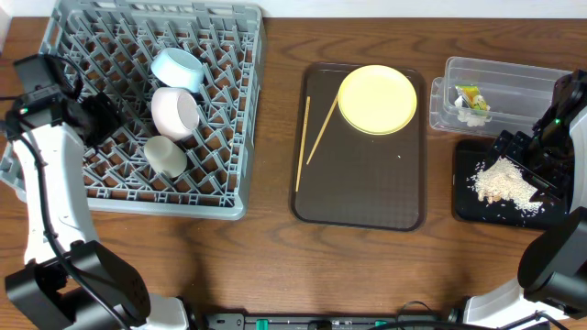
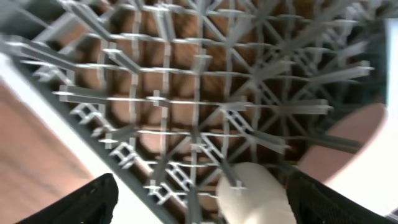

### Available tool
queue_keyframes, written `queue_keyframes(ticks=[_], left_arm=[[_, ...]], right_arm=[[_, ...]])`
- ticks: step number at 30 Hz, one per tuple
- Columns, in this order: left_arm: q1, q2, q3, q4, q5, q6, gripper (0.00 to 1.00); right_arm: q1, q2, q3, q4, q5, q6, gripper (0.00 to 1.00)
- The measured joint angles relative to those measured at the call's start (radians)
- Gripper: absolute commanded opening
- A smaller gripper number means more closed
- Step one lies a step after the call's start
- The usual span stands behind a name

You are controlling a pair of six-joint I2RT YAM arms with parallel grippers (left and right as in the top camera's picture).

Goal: Sort waste into correct bins and load items into the dishwasher

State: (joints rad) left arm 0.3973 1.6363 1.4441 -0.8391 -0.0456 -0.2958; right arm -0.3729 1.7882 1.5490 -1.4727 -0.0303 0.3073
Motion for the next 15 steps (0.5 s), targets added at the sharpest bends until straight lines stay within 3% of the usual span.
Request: queue_keyframes(ticks=[3, 5, 10, 15], left_arm=[[-0.023, 0.000, -0.005, -0.012, -0.062, -0.002, 0.72], [-0.035, 0.000, -0.015, -0.018, -0.083, -0.006, 0.57], [-0.049, 0.000, -0.031, -0.032, -0.112, -0.002, 0.34], [-0.049, 0.000, -0.031, -0.050, -0.119, -0.001, 0.24]], right_arm=[[0.000, 0.000, 0.000, 0.000, 0.000, 0.000, 0.99], [0.000, 0.000, 0.000, 0.000, 0.000, 0.000, 0.99], [0.000, 0.000, 0.000, 0.000, 0.000, 0.000, 0.99], [0.000, 0.000, 0.000, 0.000, 0.000, 0.000, 0.99]])
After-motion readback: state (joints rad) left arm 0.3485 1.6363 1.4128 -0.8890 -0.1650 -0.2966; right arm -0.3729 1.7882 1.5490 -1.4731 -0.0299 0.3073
